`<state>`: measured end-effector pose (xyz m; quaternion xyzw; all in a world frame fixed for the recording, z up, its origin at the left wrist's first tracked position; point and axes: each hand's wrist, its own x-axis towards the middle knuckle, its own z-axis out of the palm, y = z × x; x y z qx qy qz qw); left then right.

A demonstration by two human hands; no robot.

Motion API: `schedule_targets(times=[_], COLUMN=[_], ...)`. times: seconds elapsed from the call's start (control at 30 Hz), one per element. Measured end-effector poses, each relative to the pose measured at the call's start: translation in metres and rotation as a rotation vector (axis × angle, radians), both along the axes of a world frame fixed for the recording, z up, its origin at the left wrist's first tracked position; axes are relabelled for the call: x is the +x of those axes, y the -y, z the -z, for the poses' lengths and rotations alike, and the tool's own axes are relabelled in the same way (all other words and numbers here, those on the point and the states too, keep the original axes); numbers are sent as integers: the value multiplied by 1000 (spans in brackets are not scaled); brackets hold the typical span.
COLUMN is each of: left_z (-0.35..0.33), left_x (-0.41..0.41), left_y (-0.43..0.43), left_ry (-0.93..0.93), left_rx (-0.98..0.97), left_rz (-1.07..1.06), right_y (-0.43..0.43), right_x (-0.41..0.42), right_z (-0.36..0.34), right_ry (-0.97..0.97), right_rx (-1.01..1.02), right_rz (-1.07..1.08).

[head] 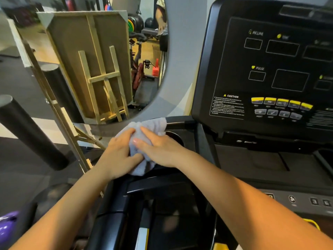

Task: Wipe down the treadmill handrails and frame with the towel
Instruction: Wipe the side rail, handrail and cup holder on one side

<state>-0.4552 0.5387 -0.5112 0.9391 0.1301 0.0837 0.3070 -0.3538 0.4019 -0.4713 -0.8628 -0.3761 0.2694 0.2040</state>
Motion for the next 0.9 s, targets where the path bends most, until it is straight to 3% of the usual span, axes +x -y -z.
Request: schedule_targets(times=[0.2,0.47,0.6,0.67,0.77,0.9], left_z=[-6,4,-15,-18,-5,3], left_x=[-51,-30,17,35,58,82], left_y=[15,59,107,128,147,131], left_ry=[14,5,-50,-55,-21,-217], left_rx=[140,19,-177,-249,-203,-198], left_rz=[42,70,272,331,370,444], right_y=[30,74,121,143,166,153], right_x=[-45,-8,13,15,3,2], right_z=[8,8,-19,-28,-31,-14], right_ry=[209,205,506,661,583,585], right_rx=[-59,-36,-149,-241,-178,-129], right_rz=[-149,-134,-135,-89,111,191])
